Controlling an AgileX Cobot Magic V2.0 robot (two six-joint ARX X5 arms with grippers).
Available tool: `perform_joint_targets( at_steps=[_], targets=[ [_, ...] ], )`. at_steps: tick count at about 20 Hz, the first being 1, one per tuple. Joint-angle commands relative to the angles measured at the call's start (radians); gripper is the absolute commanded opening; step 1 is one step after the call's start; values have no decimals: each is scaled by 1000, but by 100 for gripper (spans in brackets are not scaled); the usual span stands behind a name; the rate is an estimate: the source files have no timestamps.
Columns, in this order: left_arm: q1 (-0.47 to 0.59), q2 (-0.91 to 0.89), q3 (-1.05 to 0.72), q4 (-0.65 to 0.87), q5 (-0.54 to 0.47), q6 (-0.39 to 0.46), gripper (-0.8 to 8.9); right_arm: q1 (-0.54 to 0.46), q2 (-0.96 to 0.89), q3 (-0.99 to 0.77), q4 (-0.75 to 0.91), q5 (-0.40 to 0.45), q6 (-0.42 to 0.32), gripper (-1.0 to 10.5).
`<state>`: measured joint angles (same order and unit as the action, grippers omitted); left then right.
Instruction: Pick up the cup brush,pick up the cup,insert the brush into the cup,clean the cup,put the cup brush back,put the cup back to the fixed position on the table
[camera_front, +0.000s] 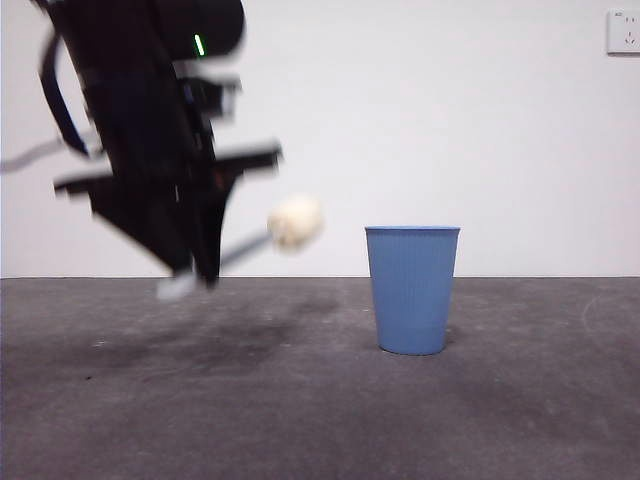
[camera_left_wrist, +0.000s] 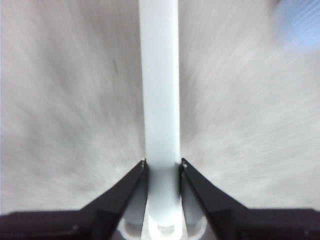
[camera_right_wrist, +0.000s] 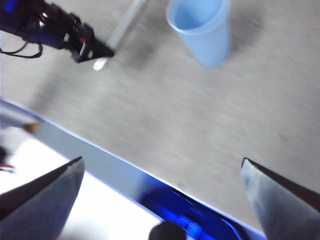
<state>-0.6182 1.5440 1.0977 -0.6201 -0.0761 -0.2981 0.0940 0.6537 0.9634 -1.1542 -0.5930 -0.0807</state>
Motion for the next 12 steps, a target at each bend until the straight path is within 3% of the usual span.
perform_joint_targets(
  at_steps=[1,5,8,12],
  targets=[
    [5,-119,-3,-19,0,67,-9,13,21,3,108,-113,50,592],
    [5,-334,-3,-61,3,94,-9,47,137,-1,256,-101,102,590],
    [5,-456,-3,-85,3,98,-9,110,251,-44,369,-41,135,590],
    [5,-540,-3,-154,3,120,-9,264,356,-180,559,161,205,591]
  ],
)
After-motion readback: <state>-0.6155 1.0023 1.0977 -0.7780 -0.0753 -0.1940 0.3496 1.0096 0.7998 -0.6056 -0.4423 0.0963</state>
